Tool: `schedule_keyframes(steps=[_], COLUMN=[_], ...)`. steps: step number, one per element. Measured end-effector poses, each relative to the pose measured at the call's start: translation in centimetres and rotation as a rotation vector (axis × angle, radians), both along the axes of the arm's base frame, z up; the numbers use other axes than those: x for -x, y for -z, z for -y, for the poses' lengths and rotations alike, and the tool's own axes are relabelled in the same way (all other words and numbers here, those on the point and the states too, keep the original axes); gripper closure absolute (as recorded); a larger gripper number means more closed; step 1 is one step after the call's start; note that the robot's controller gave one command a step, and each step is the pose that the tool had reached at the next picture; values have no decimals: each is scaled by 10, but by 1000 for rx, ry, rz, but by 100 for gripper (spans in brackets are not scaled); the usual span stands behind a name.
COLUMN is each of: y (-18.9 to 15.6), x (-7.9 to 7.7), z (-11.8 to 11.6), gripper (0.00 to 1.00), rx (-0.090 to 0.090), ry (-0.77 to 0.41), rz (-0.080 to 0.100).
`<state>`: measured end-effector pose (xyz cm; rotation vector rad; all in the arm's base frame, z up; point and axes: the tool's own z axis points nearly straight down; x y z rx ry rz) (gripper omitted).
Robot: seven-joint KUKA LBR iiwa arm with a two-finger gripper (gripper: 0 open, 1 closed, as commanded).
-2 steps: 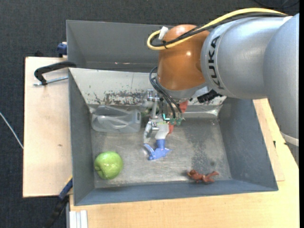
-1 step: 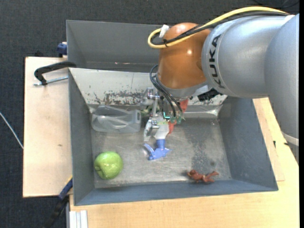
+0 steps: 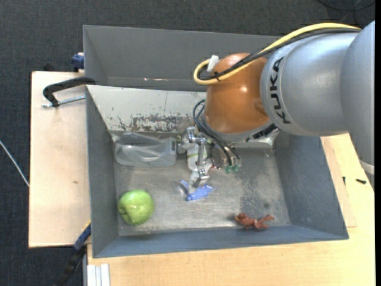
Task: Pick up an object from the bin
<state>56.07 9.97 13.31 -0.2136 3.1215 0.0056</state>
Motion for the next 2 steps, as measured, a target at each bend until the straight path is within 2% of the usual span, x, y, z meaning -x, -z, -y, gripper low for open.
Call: schedule_keyframes(steps=[1, 2], y=[28, 58], x=[26, 23], z=[18, 55], gripper=[0, 100], rx=[6, 2], ry=[-170, -610], rz=[-18, -7])
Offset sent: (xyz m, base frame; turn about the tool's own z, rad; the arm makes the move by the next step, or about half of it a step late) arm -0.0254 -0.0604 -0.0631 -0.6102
